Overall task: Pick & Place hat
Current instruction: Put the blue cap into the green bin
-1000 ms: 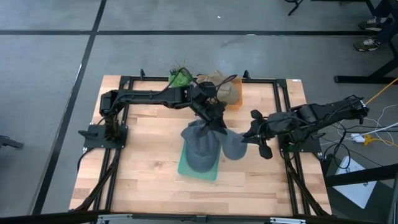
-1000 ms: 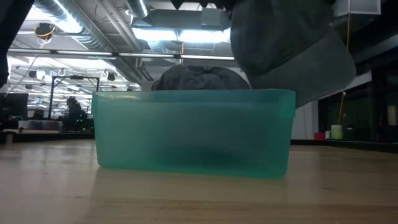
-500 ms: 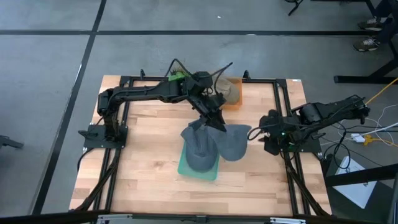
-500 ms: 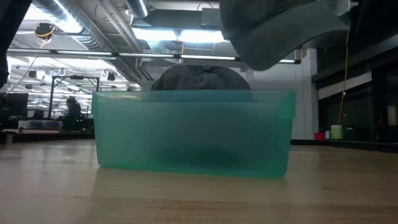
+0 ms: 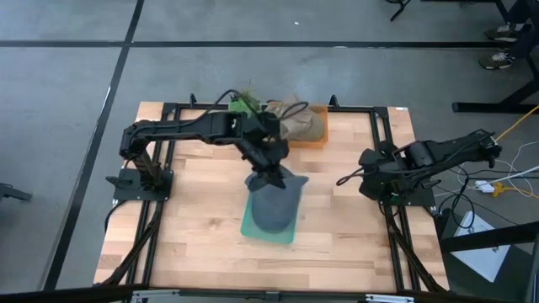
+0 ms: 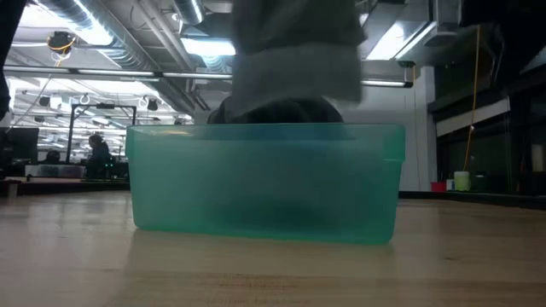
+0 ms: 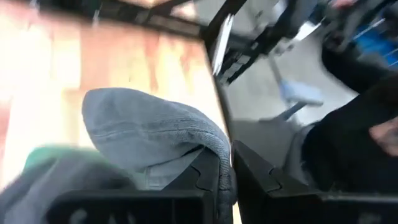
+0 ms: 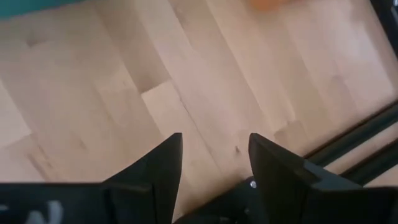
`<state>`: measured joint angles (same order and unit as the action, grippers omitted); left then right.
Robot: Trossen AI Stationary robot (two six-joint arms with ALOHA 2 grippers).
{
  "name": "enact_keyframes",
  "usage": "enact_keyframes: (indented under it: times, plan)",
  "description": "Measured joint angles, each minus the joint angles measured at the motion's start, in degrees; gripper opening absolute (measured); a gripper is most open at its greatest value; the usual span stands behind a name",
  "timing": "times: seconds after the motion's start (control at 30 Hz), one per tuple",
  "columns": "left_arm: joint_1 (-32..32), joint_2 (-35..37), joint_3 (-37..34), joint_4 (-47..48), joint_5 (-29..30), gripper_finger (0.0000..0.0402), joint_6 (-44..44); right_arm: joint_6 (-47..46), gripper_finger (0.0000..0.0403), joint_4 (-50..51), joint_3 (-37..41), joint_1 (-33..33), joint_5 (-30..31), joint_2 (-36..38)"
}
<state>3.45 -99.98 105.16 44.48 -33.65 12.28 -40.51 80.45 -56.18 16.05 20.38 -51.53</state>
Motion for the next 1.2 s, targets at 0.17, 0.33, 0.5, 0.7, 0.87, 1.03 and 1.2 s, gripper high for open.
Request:
enact_keyframes:
  times: [0.17, 0.33, 0.5, 0.7, 0.87, 1.03, 1.2]
  plan:
    - [-2.7, 0.1, -0.1, 5.7, 3.7, 0.0025, -2.3, -3.8, 0.0184, -0.2, 3.7, 0.0, 0.0, 0.3]
    - [-4.5, 0.0, -2.7, 4.7, 6.0, 0.0024, -0.1, -7.0, 0.0184, -1.0, 6.3, 0.0, -0.8, 0.3]
    - [-4.4, 0.1, -2.7, 5.8, 8.5, 0.0025, 1.9, -7.3, 0.0184, -1.9, 7.4, 0.0, -1.0, 0.3]
    - [-4.5, 0.1, -2.7, 5.8, 8.5, 0.0025, 2.2, -7.1, 0.0184, -3.1, 7.5, 0.0, -1.0, 0.3]
    - [-4.6, -1.8, -2.8, 5.9, 8.9, 0.0025, 1.5, -7.1, 0.0184, -3.2, 7.5, 0.0, -0.9, 0.3]
    - [-4.6, -2.5, -6.0, 2.3, 9.6, 0.0024, 1.3, -7.0, 0.0184, -3.4, 7.5, 0.0, -0.8, 0.3]
    - [-4.6, -2.4, -12.6, -2.7, 8.5, 0.0024, 3.0, -6.2, 0.0184, -3.4, 7.5, 0.0, -0.4, 0.3]
